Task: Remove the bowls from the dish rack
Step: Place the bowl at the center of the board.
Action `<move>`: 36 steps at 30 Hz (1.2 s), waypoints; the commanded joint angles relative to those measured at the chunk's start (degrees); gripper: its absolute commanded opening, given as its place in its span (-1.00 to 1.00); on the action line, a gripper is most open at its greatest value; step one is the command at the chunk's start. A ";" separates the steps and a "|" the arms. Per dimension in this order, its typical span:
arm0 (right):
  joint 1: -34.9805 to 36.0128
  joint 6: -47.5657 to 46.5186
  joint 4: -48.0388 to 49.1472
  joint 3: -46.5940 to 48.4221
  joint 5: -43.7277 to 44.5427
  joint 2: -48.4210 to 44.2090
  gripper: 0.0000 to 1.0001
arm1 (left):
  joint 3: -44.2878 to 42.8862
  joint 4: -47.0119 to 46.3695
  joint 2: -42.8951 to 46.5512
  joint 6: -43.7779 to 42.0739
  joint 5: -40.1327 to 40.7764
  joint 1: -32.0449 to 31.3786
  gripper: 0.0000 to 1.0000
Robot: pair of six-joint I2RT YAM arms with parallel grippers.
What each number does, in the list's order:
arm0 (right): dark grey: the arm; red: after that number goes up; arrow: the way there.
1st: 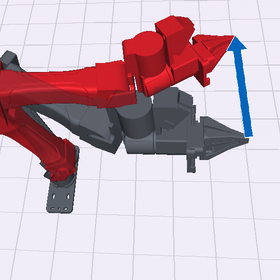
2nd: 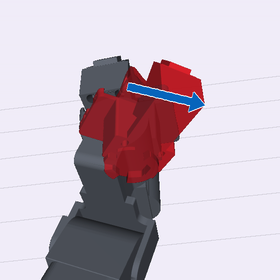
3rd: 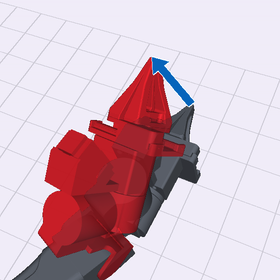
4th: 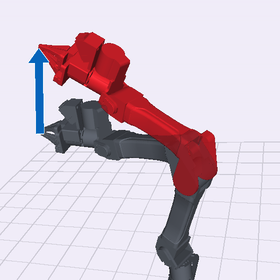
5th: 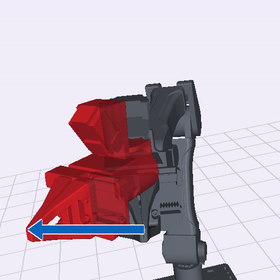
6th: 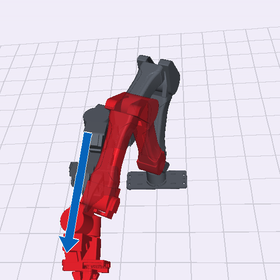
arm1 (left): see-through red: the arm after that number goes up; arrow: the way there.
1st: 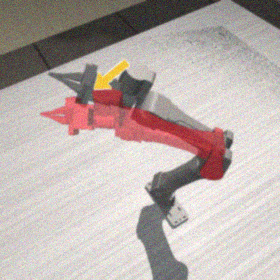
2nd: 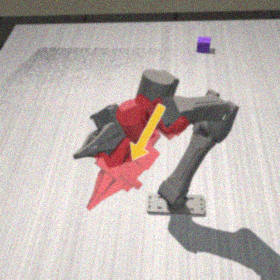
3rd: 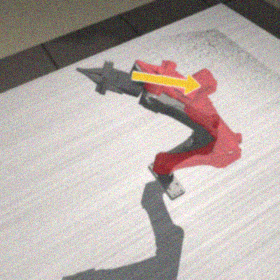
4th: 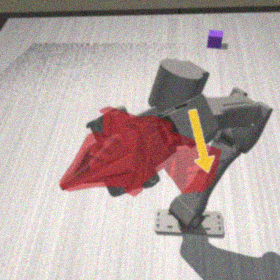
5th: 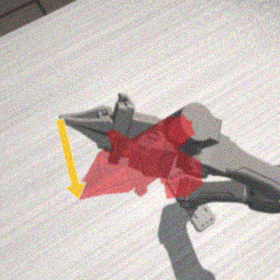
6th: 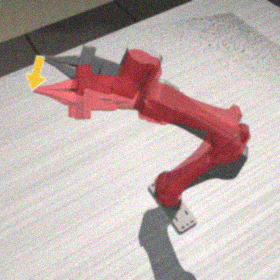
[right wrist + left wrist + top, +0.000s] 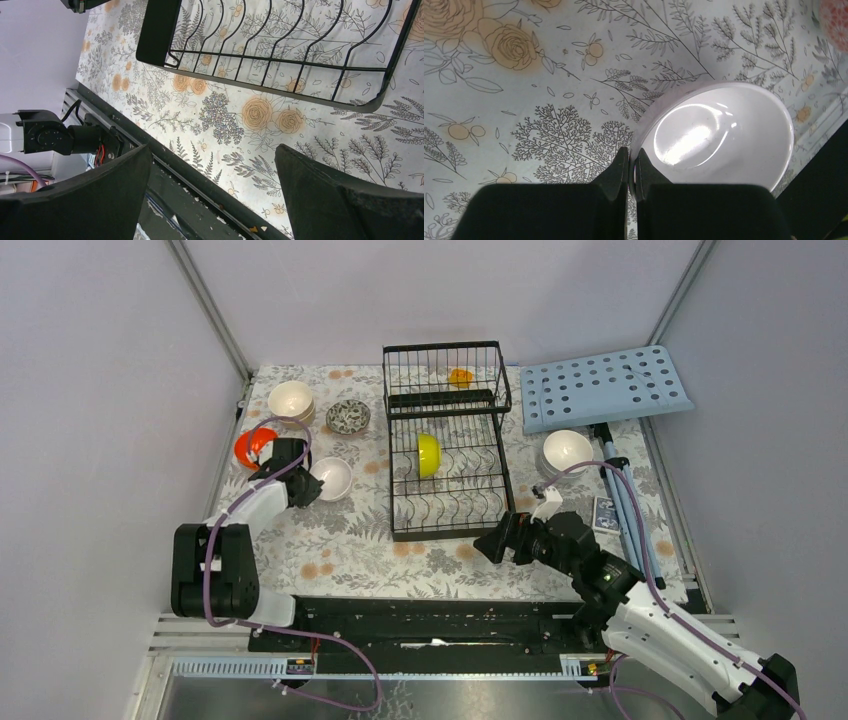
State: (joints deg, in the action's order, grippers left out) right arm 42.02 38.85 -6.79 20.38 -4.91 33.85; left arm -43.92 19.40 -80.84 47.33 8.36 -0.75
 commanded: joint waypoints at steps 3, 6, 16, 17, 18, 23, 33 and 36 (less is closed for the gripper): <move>0.48 0.87 2.85 -0.78 2.22 -1.61 0.99 | -1.53 -1.26 -0.12 9.23 5.47 0.41 -1.00; 0.47 1.27 3.66 -1.81 2.14 -1.60 0.99 | -0.10 -0.80 1.30 12.49 6.97 0.48 -1.00; 0.46 1.29 4.96 -1.84 0.70 0.74 0.99 | 1.07 -0.58 2.57 14.48 7.47 0.47 -1.00; 0.43 1.31 4.94 -1.87 0.61 0.73 0.99 | 1.22 -0.59 2.49 14.39 7.40 0.47 -0.99; 0.40 1.31 4.83 -1.90 0.60 0.62 0.99 | 1.35 -0.66 2.38 14.25 7.25 0.47 -0.97; 0.45 1.33 3.99 -1.61 0.75 -0.35 0.99 | 2.15 -1.29 1.96 13.94 6.33 0.42 -0.82; 0.39 0.40 2.20 -0.09 0.87 -0.47 0.99 | 3.60 -2.28 3.87 14.02 3.47 0.43 -0.39; 0.48 0.18 2.21 0.82 0.27 -0.21 0.99 | 4.33 -2.25 7.87 14.02 0.88 0.45 -0.08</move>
State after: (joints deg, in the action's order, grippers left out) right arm 42.02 39.92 -4.84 18.37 -4.10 33.54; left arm -40.40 19.31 -78.65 61.28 12.25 -0.62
